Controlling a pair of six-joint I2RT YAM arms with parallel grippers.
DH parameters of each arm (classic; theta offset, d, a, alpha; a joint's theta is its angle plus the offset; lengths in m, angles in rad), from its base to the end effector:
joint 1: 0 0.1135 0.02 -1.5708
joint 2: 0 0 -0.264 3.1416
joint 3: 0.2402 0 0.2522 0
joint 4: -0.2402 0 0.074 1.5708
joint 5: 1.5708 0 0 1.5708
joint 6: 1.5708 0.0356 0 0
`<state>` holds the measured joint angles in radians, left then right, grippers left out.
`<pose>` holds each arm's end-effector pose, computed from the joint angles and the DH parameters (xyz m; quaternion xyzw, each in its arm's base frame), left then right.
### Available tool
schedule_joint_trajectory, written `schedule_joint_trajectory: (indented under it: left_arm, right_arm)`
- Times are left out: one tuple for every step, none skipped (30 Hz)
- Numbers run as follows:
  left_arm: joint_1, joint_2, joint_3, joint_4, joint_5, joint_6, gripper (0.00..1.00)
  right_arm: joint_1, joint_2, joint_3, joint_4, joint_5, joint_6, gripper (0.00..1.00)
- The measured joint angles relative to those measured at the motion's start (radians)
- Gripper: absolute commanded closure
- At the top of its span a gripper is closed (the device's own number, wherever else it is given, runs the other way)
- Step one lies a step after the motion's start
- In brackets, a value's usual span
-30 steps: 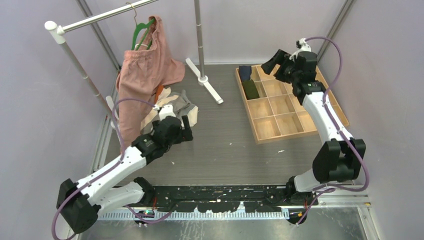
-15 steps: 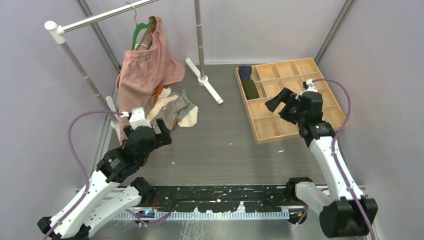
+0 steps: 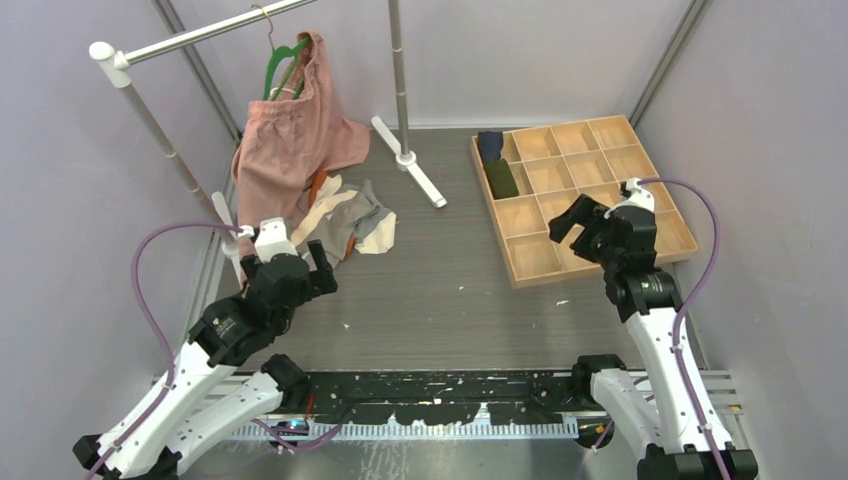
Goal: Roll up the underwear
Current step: Reset both arms
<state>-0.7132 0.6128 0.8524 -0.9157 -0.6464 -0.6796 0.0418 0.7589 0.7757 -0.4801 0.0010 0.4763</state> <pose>0.0954 -0.0542 0.3177 -0.1230 0.8571 -0.0434 0.4984 0.1703 0.0071 0.3103 0.1836 0.8305 0.1343 0.5084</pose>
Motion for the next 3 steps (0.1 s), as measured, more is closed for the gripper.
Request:
schedule_joint_trajectory:
  left_arm:
    - [0.0,-0.002,0.0,0.001,0.0,0.0,0.0]
    - [0.0,-0.003,-0.001,0.003,0.001,0.0,0.0]
    - [0.0,-0.006,-0.004,0.008,0.003,0.001,0.0]
  right_arm:
    - [0.0,0.01,0.0,-0.006,0.002,0.0,0.0]
    - [0.0,0.017,0.0,-0.011,0.002,0.0,0.0]
    - [0.0,0.023,0.0,-0.016,0.002,0.0,0.0]
